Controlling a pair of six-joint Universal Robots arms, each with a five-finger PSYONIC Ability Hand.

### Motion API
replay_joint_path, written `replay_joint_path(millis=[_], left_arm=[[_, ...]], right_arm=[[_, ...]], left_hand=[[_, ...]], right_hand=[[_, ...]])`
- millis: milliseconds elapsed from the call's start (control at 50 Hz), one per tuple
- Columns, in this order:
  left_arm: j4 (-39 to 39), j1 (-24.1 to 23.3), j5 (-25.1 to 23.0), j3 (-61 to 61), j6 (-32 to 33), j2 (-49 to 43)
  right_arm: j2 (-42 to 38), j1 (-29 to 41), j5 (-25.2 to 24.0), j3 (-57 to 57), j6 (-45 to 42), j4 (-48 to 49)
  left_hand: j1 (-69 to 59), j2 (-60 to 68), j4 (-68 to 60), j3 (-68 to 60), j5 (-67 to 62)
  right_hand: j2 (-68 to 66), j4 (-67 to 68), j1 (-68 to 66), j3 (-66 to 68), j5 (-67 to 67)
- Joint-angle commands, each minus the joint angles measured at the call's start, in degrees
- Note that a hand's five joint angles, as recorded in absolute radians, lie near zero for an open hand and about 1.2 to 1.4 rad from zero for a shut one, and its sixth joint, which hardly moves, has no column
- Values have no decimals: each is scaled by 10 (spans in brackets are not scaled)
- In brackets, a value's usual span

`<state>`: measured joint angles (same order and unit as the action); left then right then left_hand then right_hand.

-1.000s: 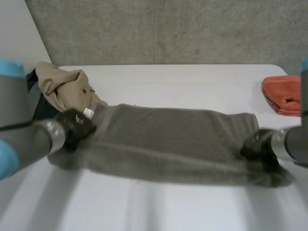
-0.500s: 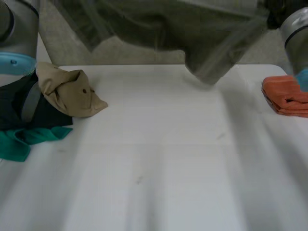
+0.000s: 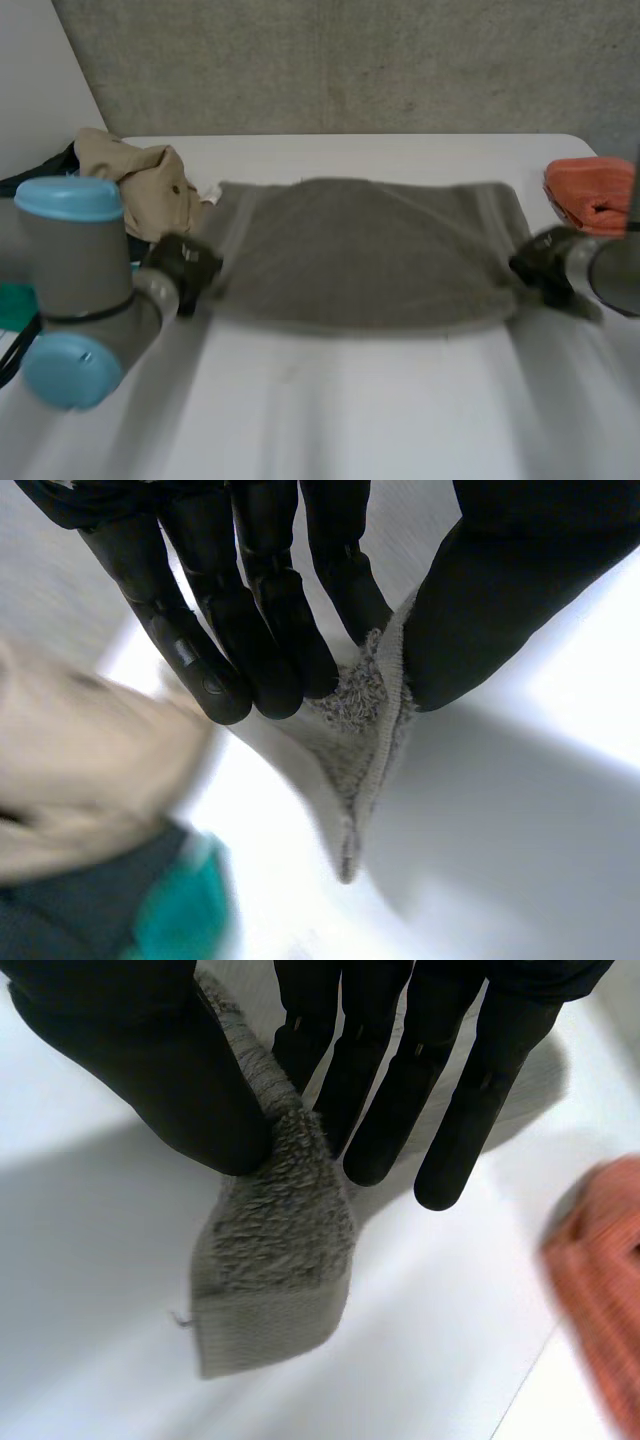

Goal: Fold the laundry.

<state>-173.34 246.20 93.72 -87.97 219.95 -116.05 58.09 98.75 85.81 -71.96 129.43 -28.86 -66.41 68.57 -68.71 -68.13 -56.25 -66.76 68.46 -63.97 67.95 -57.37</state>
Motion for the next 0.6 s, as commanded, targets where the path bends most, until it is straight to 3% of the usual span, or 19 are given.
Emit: replay_joint_path(millis=[20,80,160,300,520,540,560,580,600], left_arm=[[157,-7,-1,-94,74,96],[141,-8,-17,-68,81,109],[96,0,-12,17,77,51],[65,8,38,261,67,-128],[68,-15,56,534,61,-308],[66,-19,47,550,63,-318],[65,-22,41,555,63,-323],[63,-25,32,562,63,-326],[55,-30,19,565,60,-329]], right_arm=[[88,-28,12,-102,-138,-110],[84,-15,7,-99,-151,-60],[43,7,13,-64,-115,30],[-64,23,29,56,-53,169],[-217,39,58,239,-41,229],[-237,43,71,264,-45,224],[-246,45,81,276,-48,220],[-254,47,92,285,-52,217],[-266,51,115,304,-58,214]], left_hand=[[-136,114,-113,-119,-137],[-136,114,-113,-119,-137],[-136,114,-113,-119,-137],[-136,114,-113,-119,-137],[-136,114,-113,-119,-137],[-121,99,-98,-104,-123],[17,-39,40,34,16],[248,-270,271,266,247],[564,-586,587,581,563]], right_hand=[[-132,115,-160,120,-126],[-132,115,-160,120,-126],[-132,115,-160,120,-126],[-132,115,-160,120,-126],[-129,112,-157,117,-123],[284,-301,256,-296,290],[560,-577,532,-572,566],[568,-585,540,-580,574],[568,-585,540,-580,574]])
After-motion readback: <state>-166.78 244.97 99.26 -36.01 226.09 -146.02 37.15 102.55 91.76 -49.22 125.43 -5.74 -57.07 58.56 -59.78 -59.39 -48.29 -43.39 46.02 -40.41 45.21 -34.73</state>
